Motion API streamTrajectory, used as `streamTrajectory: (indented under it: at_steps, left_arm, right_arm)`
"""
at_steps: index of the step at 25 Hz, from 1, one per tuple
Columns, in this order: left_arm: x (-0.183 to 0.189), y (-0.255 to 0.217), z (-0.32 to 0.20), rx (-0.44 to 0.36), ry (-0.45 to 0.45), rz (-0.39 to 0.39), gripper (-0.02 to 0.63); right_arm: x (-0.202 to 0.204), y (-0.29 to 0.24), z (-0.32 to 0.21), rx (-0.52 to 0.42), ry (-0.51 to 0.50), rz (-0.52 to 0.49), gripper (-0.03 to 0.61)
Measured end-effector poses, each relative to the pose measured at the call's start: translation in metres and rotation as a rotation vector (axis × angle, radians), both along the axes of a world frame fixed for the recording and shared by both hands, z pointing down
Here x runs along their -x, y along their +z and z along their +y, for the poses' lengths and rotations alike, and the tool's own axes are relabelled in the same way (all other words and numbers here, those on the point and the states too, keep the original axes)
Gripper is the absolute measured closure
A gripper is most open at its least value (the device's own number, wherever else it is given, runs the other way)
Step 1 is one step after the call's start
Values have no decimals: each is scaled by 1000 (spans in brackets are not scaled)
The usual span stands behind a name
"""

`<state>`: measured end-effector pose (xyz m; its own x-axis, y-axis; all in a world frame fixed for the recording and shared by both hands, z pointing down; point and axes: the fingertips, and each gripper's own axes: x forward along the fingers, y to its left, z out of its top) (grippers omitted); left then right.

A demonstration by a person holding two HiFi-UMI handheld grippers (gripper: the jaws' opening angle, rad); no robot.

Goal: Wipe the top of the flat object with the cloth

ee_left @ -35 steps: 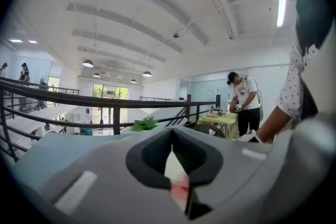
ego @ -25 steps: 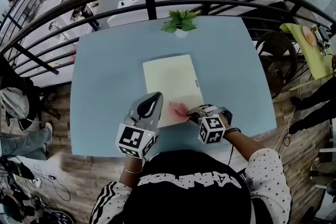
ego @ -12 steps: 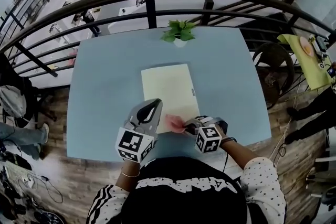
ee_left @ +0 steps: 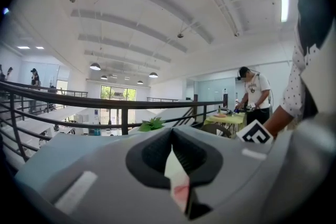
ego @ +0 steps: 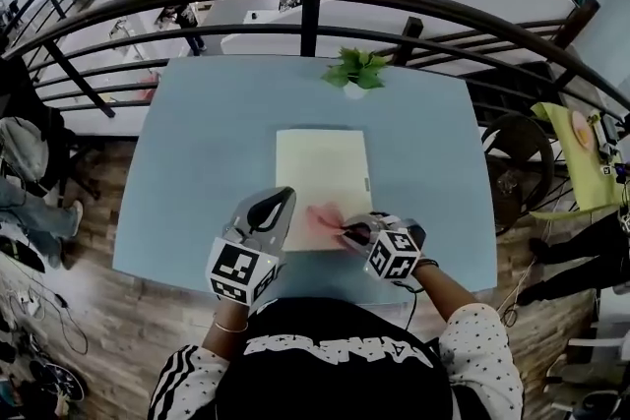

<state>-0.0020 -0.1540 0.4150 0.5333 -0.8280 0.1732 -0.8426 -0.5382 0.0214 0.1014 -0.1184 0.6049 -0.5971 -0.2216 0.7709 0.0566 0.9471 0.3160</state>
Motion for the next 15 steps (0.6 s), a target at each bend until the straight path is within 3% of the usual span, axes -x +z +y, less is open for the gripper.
streamTrajectory:
  at_steps: [7,15]
  left_arm:
    - [21,2,-7,-3,-87,-10,614]
    - [41,8,-6,-2,-197,-2,614]
  right_arm:
    - [-12,-23,-104,-119,171,-84,558]
    - [-31,-19,-196,-173,283,-49,560]
